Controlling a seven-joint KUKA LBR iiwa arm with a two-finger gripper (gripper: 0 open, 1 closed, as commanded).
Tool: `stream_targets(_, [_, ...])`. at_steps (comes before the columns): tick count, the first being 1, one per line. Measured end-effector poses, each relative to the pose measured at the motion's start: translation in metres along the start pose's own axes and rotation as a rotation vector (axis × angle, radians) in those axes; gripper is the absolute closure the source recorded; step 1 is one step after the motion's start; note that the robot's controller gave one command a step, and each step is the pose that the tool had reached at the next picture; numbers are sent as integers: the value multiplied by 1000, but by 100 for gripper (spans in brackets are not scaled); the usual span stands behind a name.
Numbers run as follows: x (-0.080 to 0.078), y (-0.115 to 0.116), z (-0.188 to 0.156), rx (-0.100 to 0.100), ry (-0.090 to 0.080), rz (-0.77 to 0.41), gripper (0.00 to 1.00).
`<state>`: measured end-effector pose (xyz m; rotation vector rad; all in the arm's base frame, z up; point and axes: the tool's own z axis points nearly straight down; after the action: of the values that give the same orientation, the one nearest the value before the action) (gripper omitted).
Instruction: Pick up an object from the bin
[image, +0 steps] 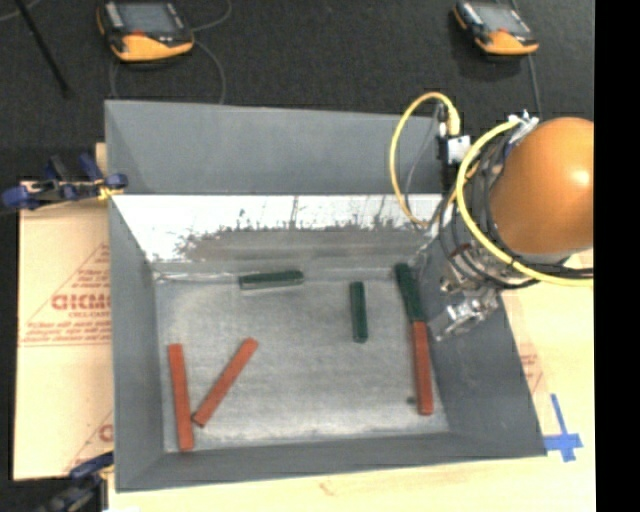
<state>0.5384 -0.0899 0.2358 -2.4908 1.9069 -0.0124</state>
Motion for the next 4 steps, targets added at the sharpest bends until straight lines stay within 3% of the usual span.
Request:
stream_targets(1, [-2,1,4,-7,-6,1,0])
stream_targets(2, [15,-8,99,-11,-9,-178,0])
stream_targets(3, [-4,-3,163,-8,-8,-866,0])
stream_targets(4, [24,39,92,-7,-6,-1252,0])
